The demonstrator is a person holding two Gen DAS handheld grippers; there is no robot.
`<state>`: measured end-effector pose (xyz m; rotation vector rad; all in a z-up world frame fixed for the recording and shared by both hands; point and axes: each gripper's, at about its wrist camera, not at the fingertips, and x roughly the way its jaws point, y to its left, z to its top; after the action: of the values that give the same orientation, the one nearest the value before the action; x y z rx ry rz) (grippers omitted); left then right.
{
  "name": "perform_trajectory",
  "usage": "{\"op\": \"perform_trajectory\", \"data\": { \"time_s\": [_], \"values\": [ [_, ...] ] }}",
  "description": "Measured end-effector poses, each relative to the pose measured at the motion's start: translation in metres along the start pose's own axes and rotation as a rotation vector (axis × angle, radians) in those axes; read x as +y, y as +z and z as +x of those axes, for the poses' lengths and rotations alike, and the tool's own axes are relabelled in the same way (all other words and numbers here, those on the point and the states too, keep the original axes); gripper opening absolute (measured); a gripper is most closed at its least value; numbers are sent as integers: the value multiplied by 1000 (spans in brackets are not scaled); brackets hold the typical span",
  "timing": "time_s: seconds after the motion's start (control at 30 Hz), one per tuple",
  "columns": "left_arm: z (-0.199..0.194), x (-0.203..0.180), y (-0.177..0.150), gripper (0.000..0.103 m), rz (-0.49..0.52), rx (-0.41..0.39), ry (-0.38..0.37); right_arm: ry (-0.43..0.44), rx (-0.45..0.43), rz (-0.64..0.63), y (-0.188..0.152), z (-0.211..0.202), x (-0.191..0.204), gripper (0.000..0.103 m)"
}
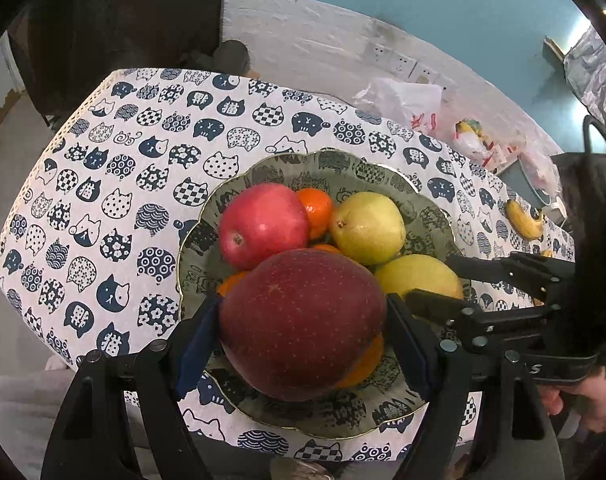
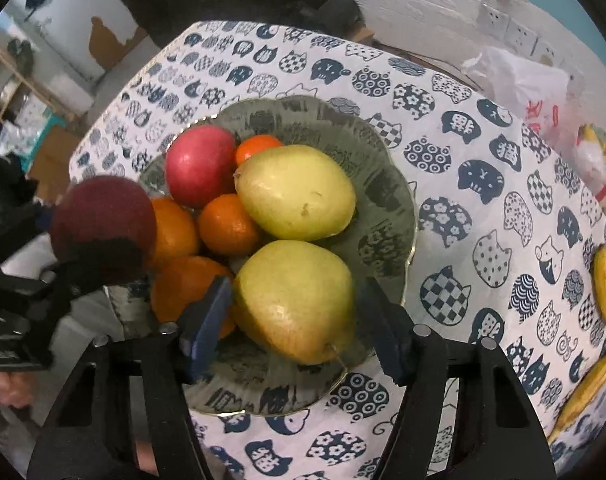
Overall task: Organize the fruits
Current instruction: 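Lower the red apple onto the plate and open the left tool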
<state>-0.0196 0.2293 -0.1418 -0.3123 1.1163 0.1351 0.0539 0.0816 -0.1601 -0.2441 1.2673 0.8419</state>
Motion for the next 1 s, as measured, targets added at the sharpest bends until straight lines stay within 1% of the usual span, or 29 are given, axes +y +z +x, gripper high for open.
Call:
{"op": "perform_trajectory", "data": {
  "time_s": [0.17,0.3,0.37,0.43,0.5,0.6,0.63,0.7,0.73,0.8,0.87,1.0],
  "values": [
    [3,0,2,81,-10,9,-1,17,6,17,-1,-2,-3,68],
    [8,-2,5,81,-18,18,-9,12,-7,15,-3,-10,-4,68],
    [10,-5,7,81,-16,22,-1,15,-15,18,-4,-13,-5,68],
    [10,-8,8,81,-11,16,-2,4,-19,17,-4,-16,-6,68],
    [9,-10,9,81,-15,16,-18,-10,-16,7,-6,-16,-6,68],
    [9,-12,9,81,-14,20,-7,-23,-20,-12,-7,-16,-5,68],
    [9,-12,9,81,-15,23,-5,-26,-20,-15,-7,-16,-5,69],
    [9,-10,8,81,-20,27,-7,-39,-21,-19,-8,-16,-6,74],
    [9,-10,7,81,-22,29,-5,-47,-7,-13,-8,-14,-9,76],
    [11,-8,6,81,-22,38,-2,-8,8,36,-10,-9,-18,77],
    [11,-7,5,81,-27,44,-1,21,2,66,-11,-8,-24,77],
    [10,-10,5,81,-25,47,-5,-7,-8,35,-10,-11,-20,77]
  ]
}}
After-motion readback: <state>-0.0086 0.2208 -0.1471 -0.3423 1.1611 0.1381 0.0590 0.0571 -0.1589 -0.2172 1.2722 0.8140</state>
